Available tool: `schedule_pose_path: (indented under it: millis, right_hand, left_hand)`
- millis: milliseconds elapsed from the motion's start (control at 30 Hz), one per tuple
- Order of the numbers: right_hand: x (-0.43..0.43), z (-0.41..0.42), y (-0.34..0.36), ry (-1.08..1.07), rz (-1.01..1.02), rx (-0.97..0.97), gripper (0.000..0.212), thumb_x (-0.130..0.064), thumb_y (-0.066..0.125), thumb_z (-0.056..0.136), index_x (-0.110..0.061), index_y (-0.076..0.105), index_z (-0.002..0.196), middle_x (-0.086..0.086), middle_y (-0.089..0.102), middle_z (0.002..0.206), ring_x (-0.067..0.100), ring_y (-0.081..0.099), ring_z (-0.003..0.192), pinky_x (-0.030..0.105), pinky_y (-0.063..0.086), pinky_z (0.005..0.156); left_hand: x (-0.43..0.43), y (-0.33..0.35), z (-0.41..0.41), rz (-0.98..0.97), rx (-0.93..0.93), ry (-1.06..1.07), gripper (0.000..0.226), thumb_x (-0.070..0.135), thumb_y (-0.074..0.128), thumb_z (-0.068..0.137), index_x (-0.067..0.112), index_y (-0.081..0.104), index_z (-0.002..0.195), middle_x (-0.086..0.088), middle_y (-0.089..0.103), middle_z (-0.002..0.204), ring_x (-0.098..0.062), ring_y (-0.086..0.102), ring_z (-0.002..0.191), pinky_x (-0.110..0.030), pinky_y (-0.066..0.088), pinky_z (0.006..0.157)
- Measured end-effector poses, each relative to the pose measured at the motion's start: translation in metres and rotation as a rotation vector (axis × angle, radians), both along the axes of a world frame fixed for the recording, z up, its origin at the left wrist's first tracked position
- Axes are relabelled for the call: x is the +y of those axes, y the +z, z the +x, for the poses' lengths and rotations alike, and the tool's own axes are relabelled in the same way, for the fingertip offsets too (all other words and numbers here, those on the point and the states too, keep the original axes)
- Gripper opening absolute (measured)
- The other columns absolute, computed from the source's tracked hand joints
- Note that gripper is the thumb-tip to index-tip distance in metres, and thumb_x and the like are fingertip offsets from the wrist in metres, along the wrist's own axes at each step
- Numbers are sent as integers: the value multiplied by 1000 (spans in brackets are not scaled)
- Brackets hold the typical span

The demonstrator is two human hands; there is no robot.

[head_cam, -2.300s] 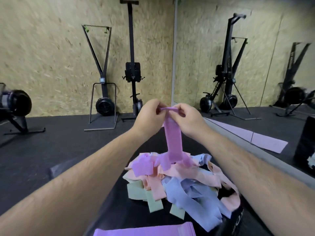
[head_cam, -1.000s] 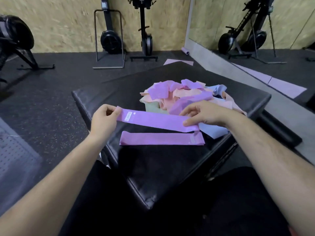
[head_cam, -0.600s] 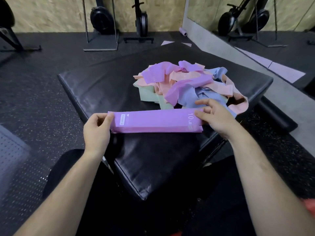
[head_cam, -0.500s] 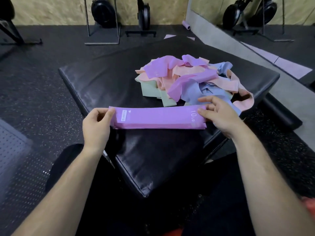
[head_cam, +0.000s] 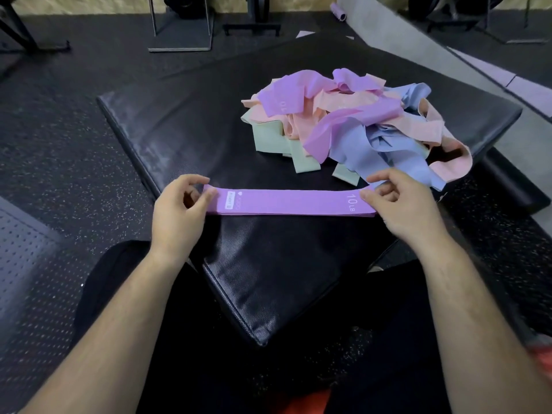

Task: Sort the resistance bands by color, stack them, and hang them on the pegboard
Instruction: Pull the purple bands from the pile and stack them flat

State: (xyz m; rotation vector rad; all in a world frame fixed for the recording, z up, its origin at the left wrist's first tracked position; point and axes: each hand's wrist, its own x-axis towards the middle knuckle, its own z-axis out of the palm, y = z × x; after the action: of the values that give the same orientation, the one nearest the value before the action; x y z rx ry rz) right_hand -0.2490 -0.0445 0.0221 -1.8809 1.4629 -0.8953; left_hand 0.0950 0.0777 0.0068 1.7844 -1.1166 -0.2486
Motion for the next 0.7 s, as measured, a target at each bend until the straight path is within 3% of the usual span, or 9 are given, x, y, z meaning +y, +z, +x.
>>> schedule_pose_path:
  millis: [100,200,267,333,367,500,700]
  right_hand:
    - [0,1,-7,14,-84,91,16,-21,74,89,-33,69,98,0,58,91,8,48,63,3,37,67]
    - [3,0,-10,31,-122,115,24,-25,74,90,-35,70,111,-5,51,115,-2,55,83,-2,34,81]
    - [4,-4,-10,96,-95,109,30,-32,77,87,-38,71,116,-11,48,126,-7,52,104,4,34,91]
    - [5,-8,-11,176,-85,133,34,-38,83,80,-41,72,112,-14,49,132,0,45,124,16,32,104]
    - [6,-9,-11,207,-84,150,35,-39,84,77,-42,72,110,-16,50,133,2,41,127,16,28,108]
    - [8,-7,-13,219,-97,184,33,-36,82,80,-39,72,111,-18,54,124,2,35,122,14,25,108]
    - [11,-8,-11,186,-112,204,39,-43,82,78,-38,73,115,-18,48,129,-1,31,125,10,22,105]
  left_hand:
    - [0,0,-2,24,-115,-11,9,25,73,92,22,72,100,1,59,84,-7,51,80,-13,38,75]
    - [-1,-2,-2,39,-170,-7,11,24,72,92,19,73,102,0,56,94,-5,50,82,-8,37,80]
    - [0,-3,-1,2,-177,-14,14,24,73,93,19,73,106,4,51,104,-7,52,90,-13,41,91]
    - [0,-5,-3,-49,-314,-75,18,30,72,93,21,76,108,6,54,113,-17,53,105,-21,38,100]
    - [0,-5,-4,-46,-384,-124,22,38,71,92,24,77,108,8,57,119,-19,52,112,-26,36,102]
    - [0,-6,-7,114,-474,-251,45,69,64,81,40,73,114,22,61,127,-11,46,124,-36,30,95]
    - [-1,-4,-4,133,-456,-261,52,75,65,78,39,72,115,21,60,126,-12,44,127,-37,26,98]
